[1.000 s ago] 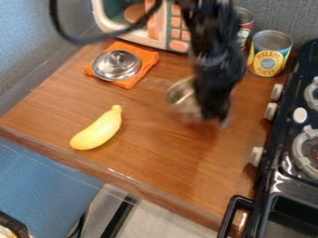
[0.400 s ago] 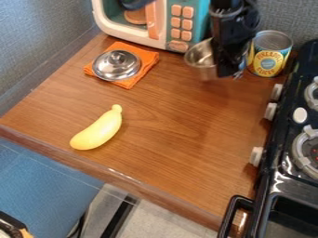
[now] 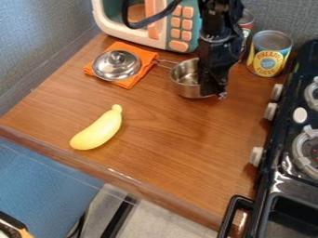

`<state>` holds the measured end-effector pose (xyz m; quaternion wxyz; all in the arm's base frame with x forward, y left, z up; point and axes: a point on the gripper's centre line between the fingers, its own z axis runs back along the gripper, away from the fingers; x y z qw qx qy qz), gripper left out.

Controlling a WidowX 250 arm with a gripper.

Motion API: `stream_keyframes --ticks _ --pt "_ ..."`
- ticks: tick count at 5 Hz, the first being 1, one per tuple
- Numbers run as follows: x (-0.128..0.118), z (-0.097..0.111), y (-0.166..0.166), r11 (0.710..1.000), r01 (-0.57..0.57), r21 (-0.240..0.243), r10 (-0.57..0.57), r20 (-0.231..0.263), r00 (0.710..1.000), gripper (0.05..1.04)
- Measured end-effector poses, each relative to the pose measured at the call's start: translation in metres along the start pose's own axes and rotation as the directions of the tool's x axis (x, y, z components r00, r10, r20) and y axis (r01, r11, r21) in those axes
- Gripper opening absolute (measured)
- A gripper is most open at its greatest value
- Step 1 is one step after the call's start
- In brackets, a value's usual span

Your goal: Move the silver pot to the upper middle of the table

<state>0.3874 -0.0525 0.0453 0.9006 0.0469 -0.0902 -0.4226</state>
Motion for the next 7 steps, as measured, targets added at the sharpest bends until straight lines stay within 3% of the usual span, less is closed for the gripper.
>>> stream_keyframes --ticks 1,2,3,4,5,6,7 --pt "0.000 -0.011 -0.008 1.000 -0.009 -0.001 0.009 -0.033 0.999 0.102" --pt "-0.004 -0.011 -0.007 0.996 -0.086 -0.009 0.085 -0.046 0.995 0.277" --pt "-0.002 -0.004 -0.006 0.990 -0.143 -0.016 0.142 -0.025 0.990 0.558" --pt "0.007 0.029 -0.005 0.982 -0.187 -0.014 0.187 0.047 0.981 0.861" --pt "0.012 0.055 -0.008 0.966 -0.258 0.015 0.256 0.071 0.964 1.025" --pt "0.006 0.074 -0.006 0.925 -0.376 0.058 0.372 0.060 0.926 1.011" --pt "-0.004 0.076 -0.007 0.896 -0.438 0.071 0.439 0.011 0.898 1.007"
